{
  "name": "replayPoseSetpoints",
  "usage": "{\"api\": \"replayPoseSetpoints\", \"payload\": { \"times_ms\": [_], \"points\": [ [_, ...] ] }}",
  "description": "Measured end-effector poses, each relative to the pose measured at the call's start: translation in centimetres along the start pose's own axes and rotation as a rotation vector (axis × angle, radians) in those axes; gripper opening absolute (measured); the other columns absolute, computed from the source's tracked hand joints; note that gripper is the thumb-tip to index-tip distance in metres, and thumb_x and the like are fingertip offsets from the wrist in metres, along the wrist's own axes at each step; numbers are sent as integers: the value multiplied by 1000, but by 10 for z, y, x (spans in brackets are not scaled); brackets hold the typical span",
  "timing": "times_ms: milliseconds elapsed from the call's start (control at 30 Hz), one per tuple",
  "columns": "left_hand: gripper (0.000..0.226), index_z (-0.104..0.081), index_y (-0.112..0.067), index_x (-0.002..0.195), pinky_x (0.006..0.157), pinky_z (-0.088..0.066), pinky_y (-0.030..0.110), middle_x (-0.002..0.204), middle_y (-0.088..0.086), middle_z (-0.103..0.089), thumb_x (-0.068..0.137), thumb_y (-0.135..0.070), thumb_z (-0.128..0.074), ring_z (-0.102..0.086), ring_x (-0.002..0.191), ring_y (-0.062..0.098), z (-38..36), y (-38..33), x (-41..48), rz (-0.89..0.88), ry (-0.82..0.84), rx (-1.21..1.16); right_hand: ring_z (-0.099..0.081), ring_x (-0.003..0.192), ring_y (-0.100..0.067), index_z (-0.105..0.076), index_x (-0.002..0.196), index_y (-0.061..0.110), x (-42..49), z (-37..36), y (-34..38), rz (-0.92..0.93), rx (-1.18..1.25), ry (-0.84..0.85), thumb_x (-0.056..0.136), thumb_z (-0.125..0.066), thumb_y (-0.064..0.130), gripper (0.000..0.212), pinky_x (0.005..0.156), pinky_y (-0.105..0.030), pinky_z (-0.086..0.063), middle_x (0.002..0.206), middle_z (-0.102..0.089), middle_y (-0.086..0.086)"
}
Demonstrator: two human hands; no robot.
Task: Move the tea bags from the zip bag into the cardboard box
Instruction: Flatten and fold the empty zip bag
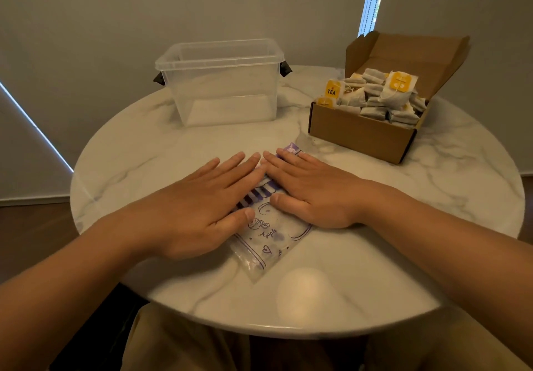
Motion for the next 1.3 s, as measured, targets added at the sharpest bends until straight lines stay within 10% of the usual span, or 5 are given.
{"api": "replayPoseSetpoints", "payload": {
  "times_ms": [267, 400, 533, 767, 1300],
  "points": [
    [69, 17, -45, 150, 118, 9, 21, 155, -30, 28, 90, -73, -2, 26, 141, -10, -13, -4, -25, -99, 69, -95, 17, 146, -3, 4, 155, 24, -5, 6, 1, 34, 105, -27, 102, -16, 49, 62, 121, -30, 5, 162, 11, 9],
    [74, 5, -45, 154, 121, -3, 21, 161, -26, 10, 86, -75, 7, 16, 143, -11, -9, -13, -31, -83, -4, -28, -24, 144, -14, -41, 146, 19, -19, 27, 3, 134, 96, -350, 98, -38, 41, 53, 117, -35, -26, 154, -35, 0],
    [70, -34, -36, 151, 107, -32, 25, 144, -19, -32, 92, -63, -7, -29, 130, -1, 4, -24, -34, -99, -97, -125, -58, 100, -14, -72, 108, 14, -50, 31, 10, 266, 71, -488, 88, -61, 10, 23, 81, -34, -51, 108, -64, 1],
    [55, -60, -34, 130, 106, -40, 30, 138, -23, -46, 84, -38, -31, -39, 131, -2, -1, -10, -42, -136, -174, -322, -66, 96, -4, -77, 100, 18, -92, 16, 10, 261, 274, -395, 85, -64, 10, 21, 77, -28, -54, 110, -70, 10],
    [82, -40, -16, 149, 114, -36, 42, 157, -5, -37, 82, -46, -77, -34, 145, 12, -30, -12, -74, -410, -274, -176, -40, 136, -1, -55, 137, 26, -147, 1, 19, 229, 307, -233, 84, -62, 29, 53, 116, -38, -29, 145, -46, 17]
  ]
}}
Point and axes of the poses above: each hand's wrist, its own x-axis towards the middle knuckle, its own z-axis out of the back of the hand, y = z × x, the point moved 3 cm from there along x, towards the middle knuckle
